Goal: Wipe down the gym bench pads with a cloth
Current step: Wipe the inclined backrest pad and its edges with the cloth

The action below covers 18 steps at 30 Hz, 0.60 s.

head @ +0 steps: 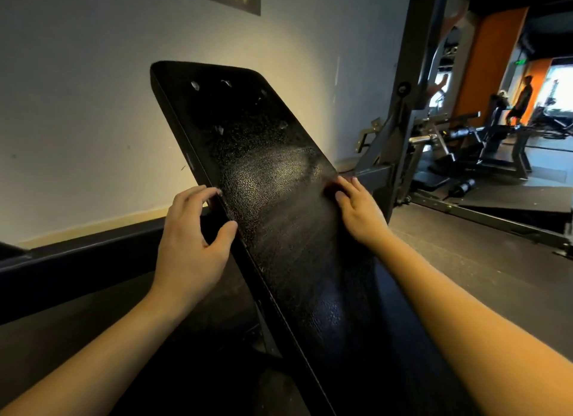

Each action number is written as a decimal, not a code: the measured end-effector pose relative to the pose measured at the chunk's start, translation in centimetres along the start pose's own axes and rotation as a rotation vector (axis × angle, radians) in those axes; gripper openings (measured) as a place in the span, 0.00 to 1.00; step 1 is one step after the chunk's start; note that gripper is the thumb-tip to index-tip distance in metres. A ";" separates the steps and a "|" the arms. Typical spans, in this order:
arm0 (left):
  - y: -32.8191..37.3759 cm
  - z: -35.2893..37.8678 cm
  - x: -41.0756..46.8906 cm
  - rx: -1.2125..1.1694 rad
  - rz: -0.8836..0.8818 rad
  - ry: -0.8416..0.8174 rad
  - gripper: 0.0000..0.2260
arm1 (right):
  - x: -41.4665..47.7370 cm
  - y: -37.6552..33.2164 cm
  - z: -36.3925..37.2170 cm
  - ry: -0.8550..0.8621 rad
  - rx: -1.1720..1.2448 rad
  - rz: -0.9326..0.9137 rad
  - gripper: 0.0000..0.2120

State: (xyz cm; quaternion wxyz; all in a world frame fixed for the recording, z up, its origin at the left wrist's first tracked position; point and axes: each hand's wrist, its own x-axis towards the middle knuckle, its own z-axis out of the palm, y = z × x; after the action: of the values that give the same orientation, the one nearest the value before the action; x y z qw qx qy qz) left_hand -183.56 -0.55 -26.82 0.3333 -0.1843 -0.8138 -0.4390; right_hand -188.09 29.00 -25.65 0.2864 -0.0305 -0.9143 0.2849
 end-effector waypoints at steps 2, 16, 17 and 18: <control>-0.3 -0.3 0.7 0.000 -0.013 0.012 0.22 | -0.8 -3.2 1.3 0.007 -0.026 -0.034 0.23; -1.9 -0.6 5.8 -0.198 -0.123 0.081 0.18 | 2.2 -10.0 4.1 -0.016 -0.070 -0.326 0.23; -1.9 -0.8 6.2 -0.226 -0.131 0.101 0.15 | -0.1 -11.7 4.4 -0.057 -0.072 -0.519 0.24; -1.9 -0.9 6.7 -0.237 -0.141 0.120 0.14 | -2.4 -12.5 4.4 -0.130 -0.094 -0.698 0.25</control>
State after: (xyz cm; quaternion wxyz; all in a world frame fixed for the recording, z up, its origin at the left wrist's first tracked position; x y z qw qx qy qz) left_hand -189.10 -2.28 -22.87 0.3255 -0.1383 -0.7457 -0.5647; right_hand -187.14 15.76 -23.10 0.3058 0.2888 -0.8980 0.1290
